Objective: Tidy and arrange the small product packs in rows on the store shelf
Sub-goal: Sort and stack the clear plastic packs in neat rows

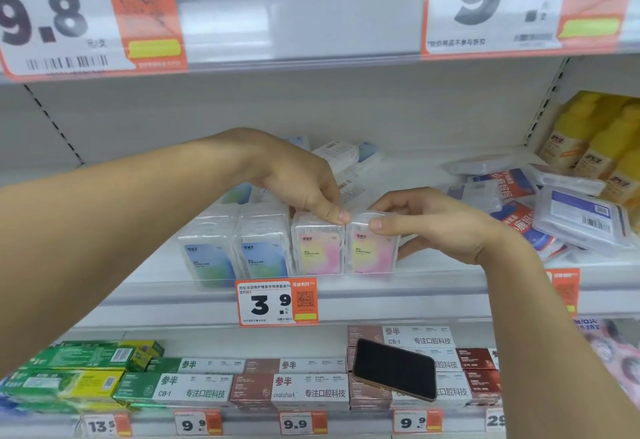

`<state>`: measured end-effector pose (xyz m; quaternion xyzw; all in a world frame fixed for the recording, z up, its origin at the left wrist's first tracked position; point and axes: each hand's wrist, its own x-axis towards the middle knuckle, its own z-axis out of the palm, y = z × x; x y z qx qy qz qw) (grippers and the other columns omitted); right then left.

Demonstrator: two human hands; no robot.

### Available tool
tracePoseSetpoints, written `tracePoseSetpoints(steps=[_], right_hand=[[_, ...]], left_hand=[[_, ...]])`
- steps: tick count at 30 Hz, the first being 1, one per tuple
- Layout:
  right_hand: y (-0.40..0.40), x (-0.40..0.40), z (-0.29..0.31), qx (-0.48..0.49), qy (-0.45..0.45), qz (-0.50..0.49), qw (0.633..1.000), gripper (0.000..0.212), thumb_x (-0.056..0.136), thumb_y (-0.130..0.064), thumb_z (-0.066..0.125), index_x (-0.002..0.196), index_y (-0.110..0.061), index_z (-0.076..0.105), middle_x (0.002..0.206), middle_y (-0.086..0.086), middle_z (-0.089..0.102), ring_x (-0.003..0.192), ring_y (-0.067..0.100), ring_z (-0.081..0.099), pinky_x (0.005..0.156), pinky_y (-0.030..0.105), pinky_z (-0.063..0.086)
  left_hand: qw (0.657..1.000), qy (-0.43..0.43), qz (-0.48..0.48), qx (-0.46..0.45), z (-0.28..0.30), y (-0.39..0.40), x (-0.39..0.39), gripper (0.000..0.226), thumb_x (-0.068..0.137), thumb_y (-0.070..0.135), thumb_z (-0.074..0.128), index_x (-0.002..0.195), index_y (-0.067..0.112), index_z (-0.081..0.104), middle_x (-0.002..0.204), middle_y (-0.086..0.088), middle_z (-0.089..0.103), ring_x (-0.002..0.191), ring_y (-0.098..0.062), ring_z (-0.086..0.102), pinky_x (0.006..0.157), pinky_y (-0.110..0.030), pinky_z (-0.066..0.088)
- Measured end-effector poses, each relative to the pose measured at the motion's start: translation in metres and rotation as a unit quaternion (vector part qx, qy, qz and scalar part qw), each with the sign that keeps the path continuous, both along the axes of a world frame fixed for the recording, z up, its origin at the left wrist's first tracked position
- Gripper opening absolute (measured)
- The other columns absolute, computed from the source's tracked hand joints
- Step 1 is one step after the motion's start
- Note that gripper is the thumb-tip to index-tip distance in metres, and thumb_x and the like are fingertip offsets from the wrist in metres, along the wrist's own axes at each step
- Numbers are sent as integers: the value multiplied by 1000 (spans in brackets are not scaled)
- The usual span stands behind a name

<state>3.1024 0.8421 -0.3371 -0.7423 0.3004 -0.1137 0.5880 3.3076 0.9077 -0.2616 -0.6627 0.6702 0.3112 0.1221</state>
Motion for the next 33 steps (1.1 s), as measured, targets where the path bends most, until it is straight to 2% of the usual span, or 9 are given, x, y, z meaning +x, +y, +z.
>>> tracePoseSetpoints(steps=[4, 10, 16, 21, 27, 30, 32, 33], right_hand=[[-2, 2, -2, 8, 3, 11, 1000, 22, 87, -19, 73, 107, -9, 71, 100, 10, 77, 97, 27, 73, 84, 40, 60], [-5, 3, -3, 9, 4, 23, 1000, 20, 88, -16, 72, 106, -9, 71, 101, 10, 77, 95, 24, 73, 78, 33, 58], [-9, 4, -7, 22, -4, 44, 999, 32, 76, -25, 73, 104, -10, 72, 99, 9, 77, 93, 22, 73, 80, 35, 57], [-12, 5, -8, 30, -3, 56, 998, 35, 75, -25, 74, 105, -8, 71, 102, 13, 76, 96, 27, 72, 88, 42, 57], [-14, 7, -10, 28, 1, 70, 997, 51, 64, -38, 76, 106, -10, 71, 108, 15, 74, 106, 32, 69, 100, 52, 52], [-14, 6, -8, 22, 5, 75, 997, 57, 68, -49, 75, 112, -12, 71, 111, 8, 74, 109, 25, 68, 100, 46, 53], [-13, 4, -4, 11, -6, 60, 998, 58, 74, -56, 73, 115, -16, 71, 115, 4, 74, 110, 19, 68, 95, 38, 55], [-14, 4, -2, 7, -22, 32, 999, 58, 75, -59, 72, 114, -16, 71, 114, 2, 74, 109, 18, 69, 91, 35, 56]], left_hand=[[1000, -1, 6, -6, -1, 3, 2, 40, 86, 62, 55, 103, 29, 71, 104, 14, 71, 102, -5, 62, 92, -23, 45], [1000, 11, 9, -22, -4, 9, 4, 42, 84, 64, 53, 104, 31, 71, 103, 21, 67, 102, 2, 58, 97, -26, 43], [999, 21, 6, -38, -8, 12, 4, 43, 85, 63, 53, 106, 29, 70, 101, 20, 67, 101, 2, 59, 100, -28, 44], [999, 17, -2, -49, -9, 13, 2, 42, 86, 62, 52, 102, 28, 70, 97, 19, 69, 96, 1, 61, 97, -29, 47], [999, 11, -2, -53, -10, 12, 3, 42, 86, 62, 52, 101, 27, 69, 95, 19, 67, 94, 1, 60, 92, -25, 47], [998, 3, -6, -60, -10, 12, 5, 46, 84, 67, 47, 94, 28, 69, 89, 20, 66, 89, 3, 59, 89, -25, 48], [998, 13, 1, -63, -6, 12, 8, 49, 84, 70, 41, 86, 30, 68, 83, 24, 66, 82, 8, 59, 80, -19, 46], [997, 33, 16, -64, -5, 11, 10, 50, 85, 70, 39, 88, 30, 70, 87, 23, 69, 84, 8, 61, 79, -16, 45]])
